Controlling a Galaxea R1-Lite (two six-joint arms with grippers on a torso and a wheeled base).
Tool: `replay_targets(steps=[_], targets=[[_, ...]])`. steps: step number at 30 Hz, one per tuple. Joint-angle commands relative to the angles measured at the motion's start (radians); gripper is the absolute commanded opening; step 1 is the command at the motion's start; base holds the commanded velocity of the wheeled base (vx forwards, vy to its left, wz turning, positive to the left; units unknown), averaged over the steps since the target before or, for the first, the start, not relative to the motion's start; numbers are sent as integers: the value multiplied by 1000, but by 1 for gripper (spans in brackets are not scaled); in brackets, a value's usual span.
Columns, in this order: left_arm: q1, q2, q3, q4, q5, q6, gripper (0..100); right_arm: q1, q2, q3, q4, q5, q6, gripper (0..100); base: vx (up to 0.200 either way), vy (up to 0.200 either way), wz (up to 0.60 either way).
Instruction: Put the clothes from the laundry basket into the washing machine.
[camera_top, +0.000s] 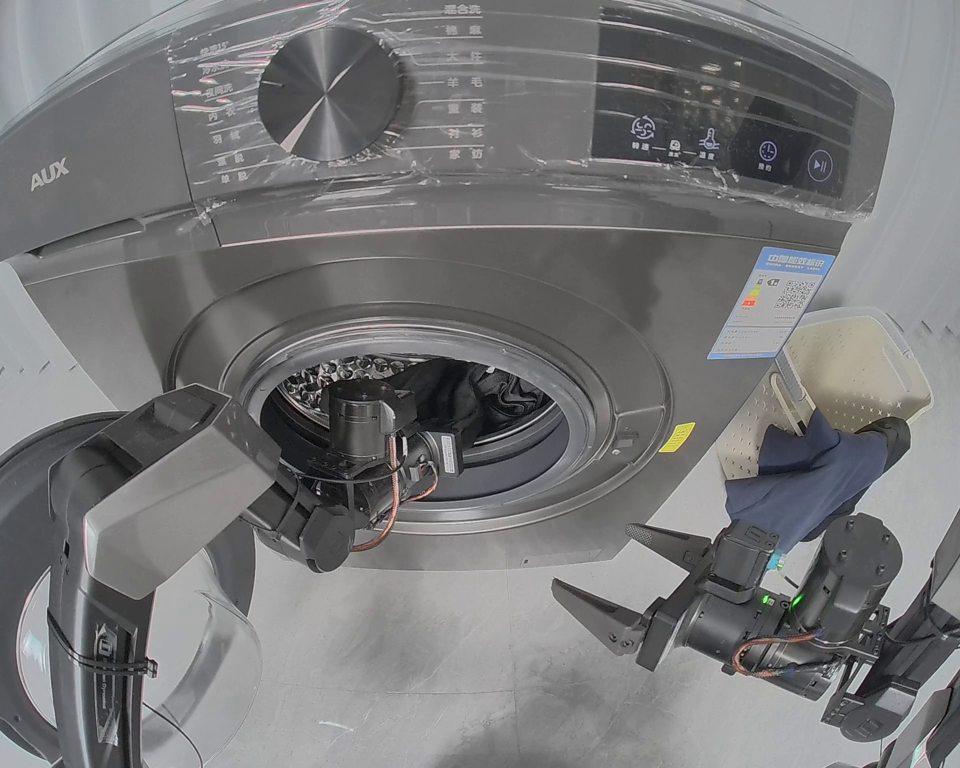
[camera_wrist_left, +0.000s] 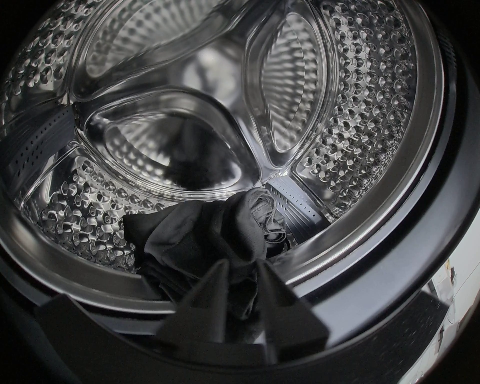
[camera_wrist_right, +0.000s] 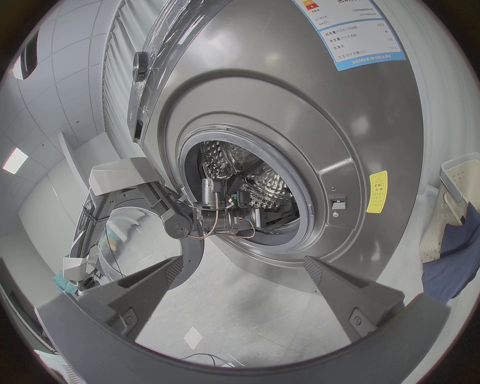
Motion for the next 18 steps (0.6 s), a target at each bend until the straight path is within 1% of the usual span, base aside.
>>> replay_targets(steps=[1,5,10,12,13,15,18], targets=[[5,19,-60,5,10,-4,0,0,2,-4,-1,0,0,100,0,0,0],[11,30,-108,-2,17,-8,0,3,2,-4,1,0,0,100,0,0,0],[13,30,-111,-16,22,-16,0,1,3,-4,-1,0,0,100,0,0,0],[13,40,-146,-33,44,-22,0,3,3,-4,1,0,0,100,0,0,0],[13,40,-146,-33,44,-22,0,3,3,-4,1,0,0,100,0,0,0],[14,86,-224,-77,88,-42,0,3,6,-4,-1,0,0,100,0,0,0],[14,112,-235,-107,97,-42,0,3,8,-4,1,0,0,100,0,0,0]])
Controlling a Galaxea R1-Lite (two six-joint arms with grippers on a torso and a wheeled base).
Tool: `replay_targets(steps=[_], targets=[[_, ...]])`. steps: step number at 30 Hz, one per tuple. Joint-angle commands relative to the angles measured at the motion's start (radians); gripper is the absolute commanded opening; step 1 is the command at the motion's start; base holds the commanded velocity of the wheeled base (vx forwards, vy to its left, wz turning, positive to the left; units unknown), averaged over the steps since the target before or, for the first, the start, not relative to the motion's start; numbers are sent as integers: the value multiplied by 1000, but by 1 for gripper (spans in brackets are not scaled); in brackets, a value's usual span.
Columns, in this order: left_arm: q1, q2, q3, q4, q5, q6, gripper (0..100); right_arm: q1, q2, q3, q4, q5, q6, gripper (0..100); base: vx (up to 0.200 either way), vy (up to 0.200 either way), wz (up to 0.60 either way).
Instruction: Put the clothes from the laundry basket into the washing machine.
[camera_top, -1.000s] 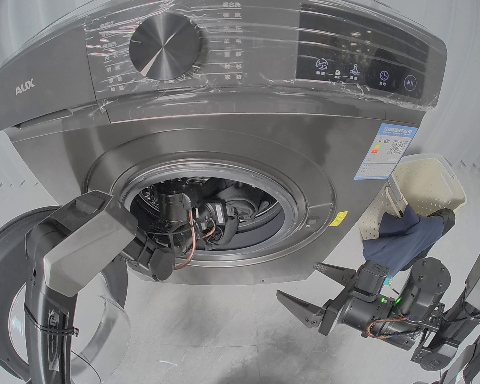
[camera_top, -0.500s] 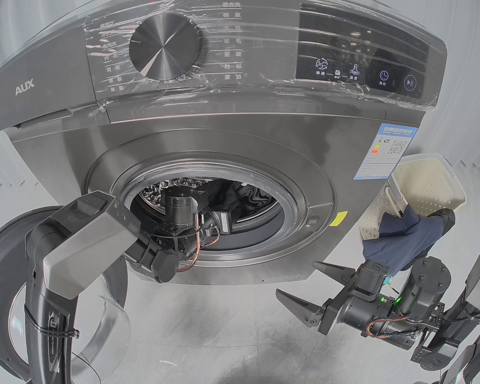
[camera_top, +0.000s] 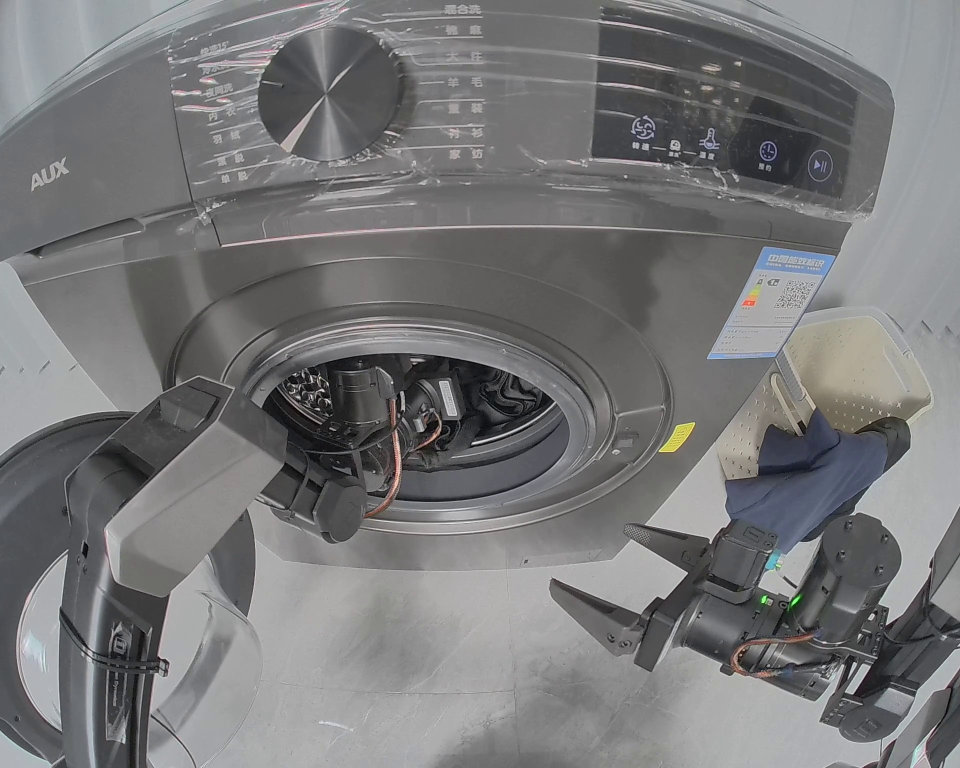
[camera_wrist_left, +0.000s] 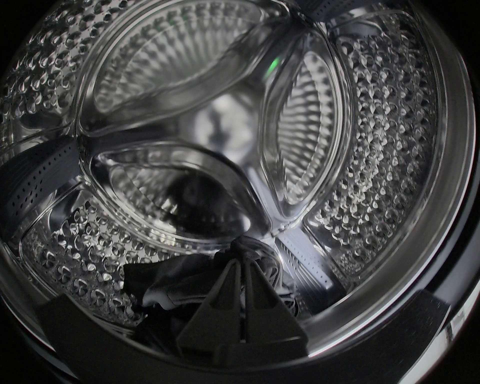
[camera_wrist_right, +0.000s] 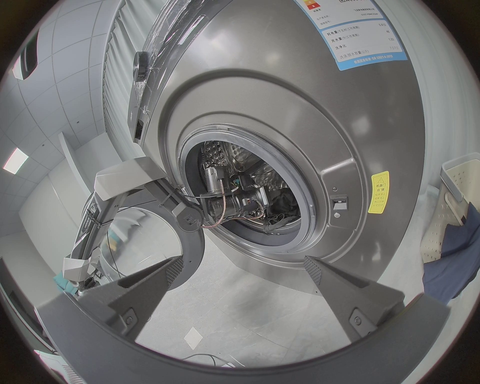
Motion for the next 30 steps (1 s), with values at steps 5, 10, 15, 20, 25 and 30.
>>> replay_targets(steps=[5,10,15,20,25,30], targets=[[-6,50,14,-22,6,-6,100,-1,5,0,-1,1,0,100,0,0,0],[-10,25,50,21,3,-4,100,0,7,0,0,1,0,100,0,0,0],[-11,8,102,92,-32,-6,100,0,9,2,0,1,1,100,0,0,0],[-10,17,96,110,-35,2,0,2,9,0,0,1,1,100,0,0,0],[-6,33,56,118,-34,1,0,2,16,0,0,1,1,100,0,0,0],[-5,33,4,99,-26,-7,0,2,18,0,-1,1,1,100,0,0,0]])
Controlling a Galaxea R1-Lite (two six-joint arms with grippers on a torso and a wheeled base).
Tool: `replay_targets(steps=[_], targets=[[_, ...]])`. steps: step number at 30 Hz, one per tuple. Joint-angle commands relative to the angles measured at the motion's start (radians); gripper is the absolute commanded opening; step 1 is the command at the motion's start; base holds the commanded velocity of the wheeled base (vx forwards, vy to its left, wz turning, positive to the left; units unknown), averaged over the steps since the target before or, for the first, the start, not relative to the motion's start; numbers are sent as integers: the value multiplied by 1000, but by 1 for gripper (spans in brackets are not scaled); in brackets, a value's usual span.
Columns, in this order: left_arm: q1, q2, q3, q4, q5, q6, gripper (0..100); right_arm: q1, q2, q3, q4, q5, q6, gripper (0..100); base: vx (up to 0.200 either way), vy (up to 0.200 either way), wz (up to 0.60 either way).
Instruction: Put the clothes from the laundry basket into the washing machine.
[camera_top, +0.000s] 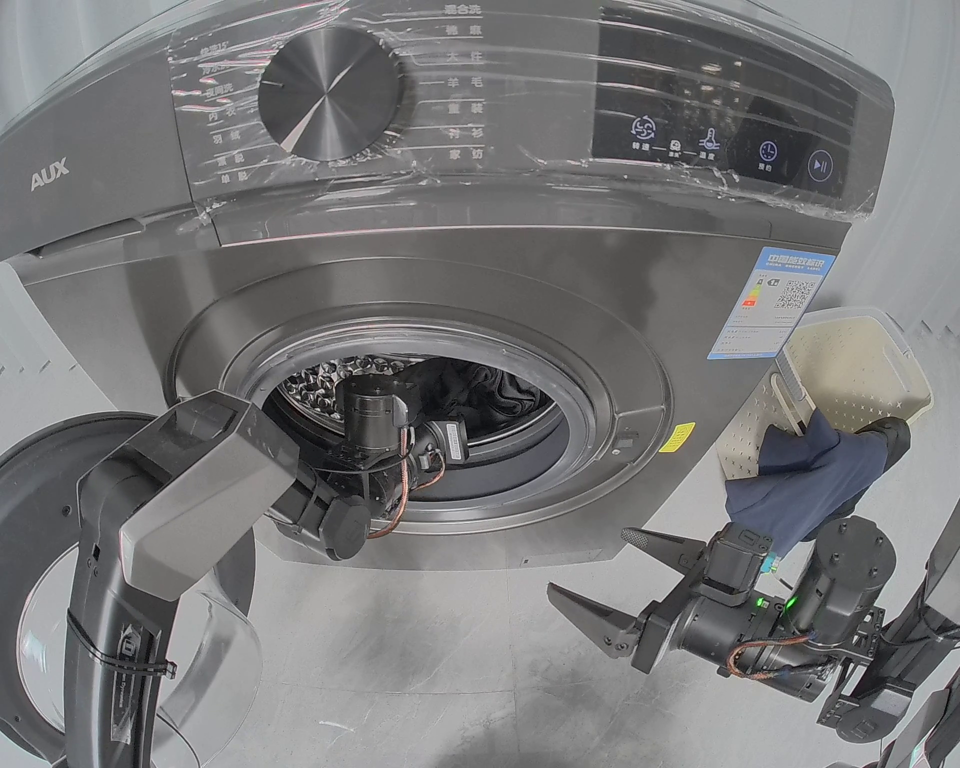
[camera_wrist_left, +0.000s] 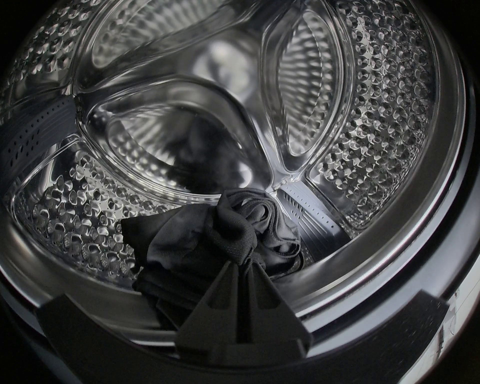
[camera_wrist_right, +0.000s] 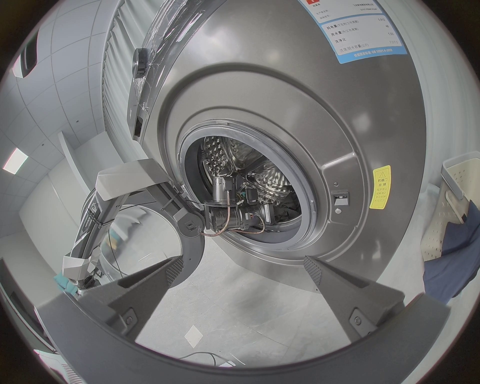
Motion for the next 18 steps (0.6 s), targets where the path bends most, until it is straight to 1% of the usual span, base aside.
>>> replay_targets(steps=[1,2,4,8,10,14,16,17,18], targets=[[2,4,-41,-11,8,-5,0,1,5,0,-1,0,0,100,0,0,0],[8,8,-76,-31,14,-10,0,1,5,0,-1,0,0,100,0,0,0],[16,22,-104,-65,18,-13,0,1,5,0,-1,0,0,100,0,0,0],[27,77,-156,-171,44,-11,0,1,5,-1,-1,0,0,100,0,0,0],[30,99,-173,-208,47,-11,0,1,5,-1,-1,0,0,100,0,0,0],[27,119,-202,-254,70,-7,0,2,3,-6,1,0,1,100,0,0,0],[27,117,-200,-255,75,-5,0,2,3,-6,-1,0,1,100,0,0,0],[27,114,-200,-255,74,-5,100,2,3,-6,-1,0,1,100,0,0,0],[25,113,-199,-257,74,-5,100,2,3,-6,1,0,1,100,0,0,0]])
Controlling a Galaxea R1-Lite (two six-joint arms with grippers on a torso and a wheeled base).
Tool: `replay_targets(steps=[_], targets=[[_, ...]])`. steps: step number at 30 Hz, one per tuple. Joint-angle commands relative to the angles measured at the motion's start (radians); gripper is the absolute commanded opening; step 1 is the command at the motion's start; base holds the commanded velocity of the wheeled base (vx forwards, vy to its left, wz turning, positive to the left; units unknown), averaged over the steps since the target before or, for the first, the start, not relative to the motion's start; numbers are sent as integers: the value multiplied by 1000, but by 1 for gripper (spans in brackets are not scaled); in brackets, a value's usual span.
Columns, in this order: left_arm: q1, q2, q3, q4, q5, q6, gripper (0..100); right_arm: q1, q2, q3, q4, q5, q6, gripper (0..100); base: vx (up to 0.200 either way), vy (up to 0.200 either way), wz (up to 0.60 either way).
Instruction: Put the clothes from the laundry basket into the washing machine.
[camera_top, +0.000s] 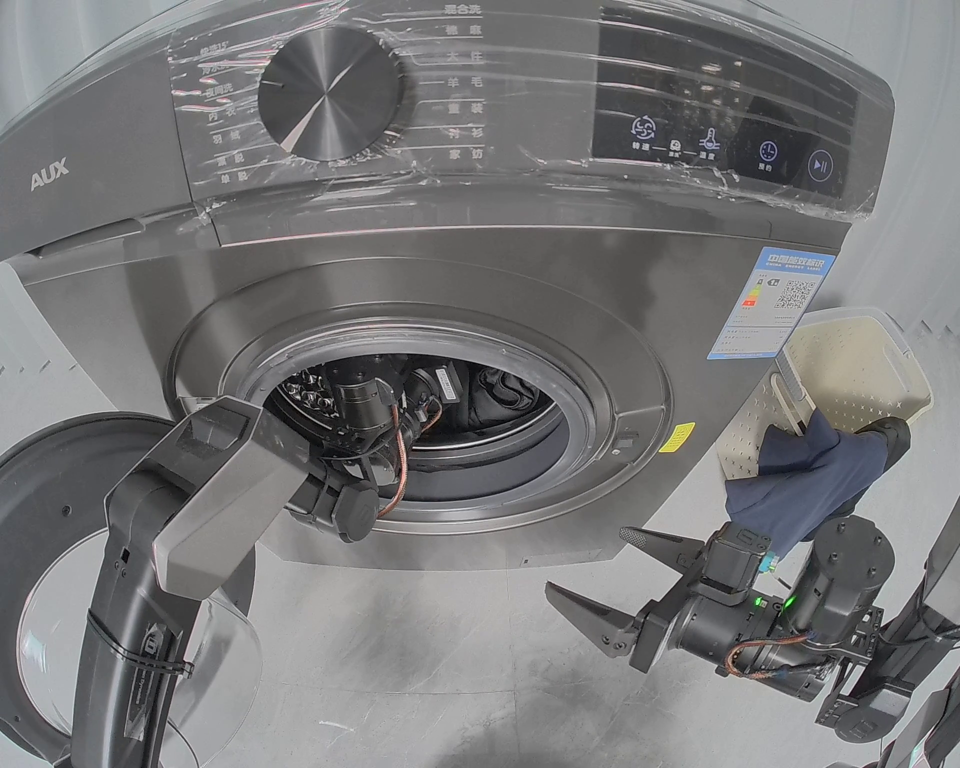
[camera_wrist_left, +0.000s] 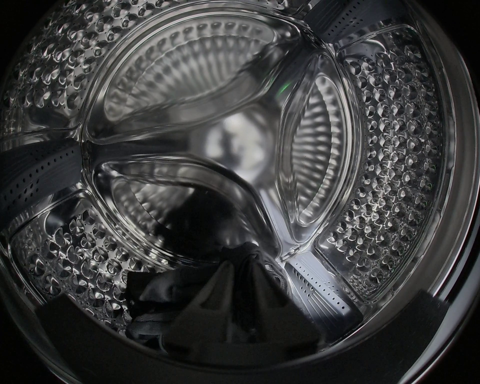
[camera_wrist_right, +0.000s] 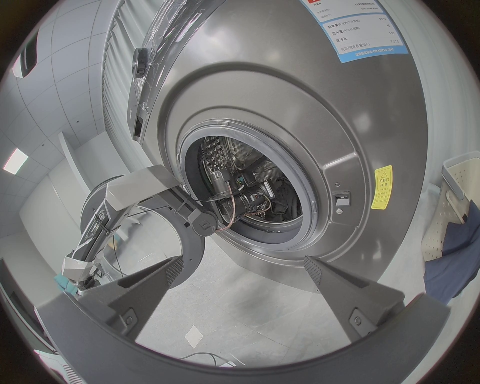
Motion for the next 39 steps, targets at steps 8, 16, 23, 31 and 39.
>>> replay_targets(steps=[8,16,23,31,39], targets=[[-28,-71,105,12,34,2,100,1,2,-1,1,2,1,100,0,0,0],[-104,-244,435,-103,28,32,100,2,-3,12,1,2,1,100,0,0,0],[-248,-371,848,-347,-21,75,100,57,-34,73,1,2,2,100,0,0,0],[-353,-572,1150,-401,-35,72,100,70,-137,125,3,-9,2,100,0,0,0],[-397,-818,1389,-401,-26,80,100,-24,-268,153,12,-84,8,100,0,0,0]])
